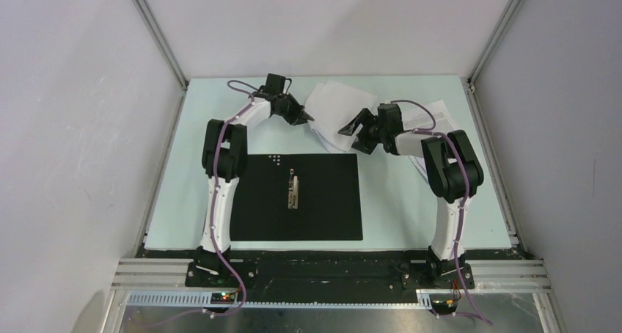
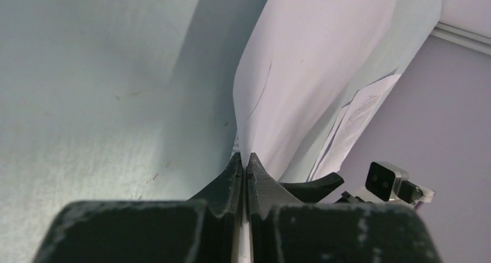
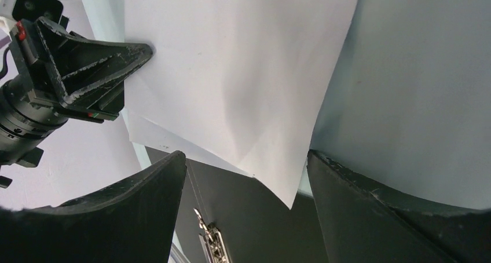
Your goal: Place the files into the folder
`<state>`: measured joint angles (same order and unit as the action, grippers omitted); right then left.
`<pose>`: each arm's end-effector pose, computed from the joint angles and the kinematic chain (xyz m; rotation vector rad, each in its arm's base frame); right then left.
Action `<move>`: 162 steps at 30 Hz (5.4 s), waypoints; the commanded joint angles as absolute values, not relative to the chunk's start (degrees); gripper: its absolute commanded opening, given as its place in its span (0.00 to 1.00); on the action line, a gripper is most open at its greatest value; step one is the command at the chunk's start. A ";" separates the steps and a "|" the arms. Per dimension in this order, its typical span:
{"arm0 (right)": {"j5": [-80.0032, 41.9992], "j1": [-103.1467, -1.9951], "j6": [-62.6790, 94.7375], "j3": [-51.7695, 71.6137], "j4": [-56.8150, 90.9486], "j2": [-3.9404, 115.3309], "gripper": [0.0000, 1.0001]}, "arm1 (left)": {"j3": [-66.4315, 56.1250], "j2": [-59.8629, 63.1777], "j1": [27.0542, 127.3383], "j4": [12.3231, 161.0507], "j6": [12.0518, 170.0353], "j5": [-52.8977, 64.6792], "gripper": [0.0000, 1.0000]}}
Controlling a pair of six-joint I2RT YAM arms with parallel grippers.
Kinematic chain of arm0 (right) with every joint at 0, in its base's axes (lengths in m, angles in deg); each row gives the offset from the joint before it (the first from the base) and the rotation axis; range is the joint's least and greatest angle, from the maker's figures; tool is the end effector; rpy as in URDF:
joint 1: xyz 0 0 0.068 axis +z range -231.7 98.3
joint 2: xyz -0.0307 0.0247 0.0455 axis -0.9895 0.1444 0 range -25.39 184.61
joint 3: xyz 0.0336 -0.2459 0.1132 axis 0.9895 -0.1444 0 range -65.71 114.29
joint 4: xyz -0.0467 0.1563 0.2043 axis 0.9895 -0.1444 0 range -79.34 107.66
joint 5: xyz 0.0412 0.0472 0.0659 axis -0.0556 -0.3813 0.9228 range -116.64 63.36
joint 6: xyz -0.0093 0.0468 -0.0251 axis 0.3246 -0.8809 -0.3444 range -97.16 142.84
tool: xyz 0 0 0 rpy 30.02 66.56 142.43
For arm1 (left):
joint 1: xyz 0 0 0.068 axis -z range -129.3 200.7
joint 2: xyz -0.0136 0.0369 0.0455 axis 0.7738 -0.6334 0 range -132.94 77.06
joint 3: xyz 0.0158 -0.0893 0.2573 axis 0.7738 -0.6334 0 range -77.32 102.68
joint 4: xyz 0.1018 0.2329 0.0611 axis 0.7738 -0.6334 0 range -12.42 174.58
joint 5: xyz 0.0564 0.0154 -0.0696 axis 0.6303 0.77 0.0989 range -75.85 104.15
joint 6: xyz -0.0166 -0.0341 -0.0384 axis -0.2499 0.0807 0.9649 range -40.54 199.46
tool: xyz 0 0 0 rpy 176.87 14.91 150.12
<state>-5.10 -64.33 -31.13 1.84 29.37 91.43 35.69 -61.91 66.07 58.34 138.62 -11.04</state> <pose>0.4059 0.1407 0.1374 0.5388 2.3428 1.0573 0.5077 -0.1554 0.1496 -0.8115 2.5708 -1.0350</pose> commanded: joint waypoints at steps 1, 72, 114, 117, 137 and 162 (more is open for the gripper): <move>-5.24 -65.96 -29.95 -2.03 25.84 89.33 0.83 | 33.50 -55.88 66.62 58.07 141.66 -15.46 0.06; 0.86 -72.24 -52.88 -29.96 56.73 79.51 0.89 | -12.38 -31.30 66.16 82.21 156.93 -24.69 0.00; -22.13 -55.86 -20.90 -30.18 14.32 60.77 0.00 | -21.68 -10.45 75.64 59.59 123.12 -5.86 0.33; -24.76 -55.20 -20.47 -31.28 13.17 59.43 0.00 | -21.86 -10.64 78.25 59.10 122.83 -3.06 0.21; -28.50 -49.95 -22.06 -31.42 13.05 54.19 0.00 | -22.80 -18.14 94.42 59.17 125.61 1.82 0.00; 1.47 -64.18 -25.37 -43.74 38.20 57.33 0.17 | -24.19 -19.21 95.02 58.64 123.81 6.29 0.00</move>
<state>1.45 -64.70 -26.39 -43.63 37.19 57.92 -24.66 -19.69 94.84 59.22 125.92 1.92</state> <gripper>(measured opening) 0.285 0.004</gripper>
